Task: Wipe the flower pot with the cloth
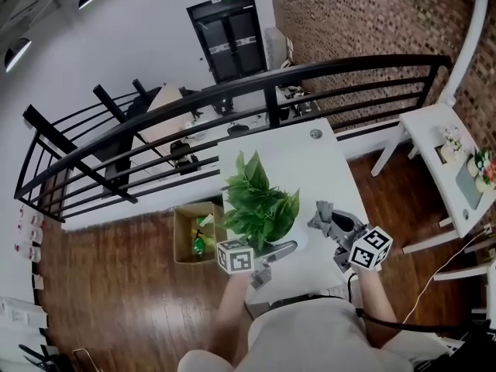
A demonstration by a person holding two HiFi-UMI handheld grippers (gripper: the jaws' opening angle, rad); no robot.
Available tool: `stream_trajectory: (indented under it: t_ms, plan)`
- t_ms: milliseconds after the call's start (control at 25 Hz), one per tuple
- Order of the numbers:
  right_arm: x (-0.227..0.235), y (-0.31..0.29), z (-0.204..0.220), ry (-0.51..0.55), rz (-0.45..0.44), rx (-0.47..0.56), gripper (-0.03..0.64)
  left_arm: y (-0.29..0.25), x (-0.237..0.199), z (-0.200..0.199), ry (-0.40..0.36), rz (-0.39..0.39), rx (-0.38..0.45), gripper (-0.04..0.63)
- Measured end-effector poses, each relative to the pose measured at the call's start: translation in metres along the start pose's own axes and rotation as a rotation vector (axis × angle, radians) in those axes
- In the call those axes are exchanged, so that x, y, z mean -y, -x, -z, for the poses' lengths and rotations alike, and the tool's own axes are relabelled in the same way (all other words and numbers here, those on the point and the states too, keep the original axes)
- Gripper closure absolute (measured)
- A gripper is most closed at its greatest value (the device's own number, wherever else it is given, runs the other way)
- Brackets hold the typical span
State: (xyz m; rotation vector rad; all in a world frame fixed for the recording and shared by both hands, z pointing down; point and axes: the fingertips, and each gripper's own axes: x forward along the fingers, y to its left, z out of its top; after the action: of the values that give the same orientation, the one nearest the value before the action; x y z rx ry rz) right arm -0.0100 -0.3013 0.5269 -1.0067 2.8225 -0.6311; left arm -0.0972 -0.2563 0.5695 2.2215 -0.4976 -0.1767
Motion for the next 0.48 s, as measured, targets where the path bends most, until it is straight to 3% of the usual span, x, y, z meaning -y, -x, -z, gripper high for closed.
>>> stream_trajectory:
  t_ms: [160, 320, 480]
  plan:
    - [0.006, 0.007, 0.019, -0.033, 0.021, -0.03, 0.604, 0.015, -0.052, 0.018, 0.03, -0.162, 0.007, 0.089]
    - [0.01, 0.01, 0.031, -0.046, 0.044, -0.054, 0.604, 0.026, -0.096, 0.031, -0.044, -0.321, -0.052, 0.089]
    - [0.002, 0.006, 0.043, -0.045, 0.037, -0.087, 0.604, 0.043, -0.142, 0.041, -0.058, -0.445, -0.05, 0.091]
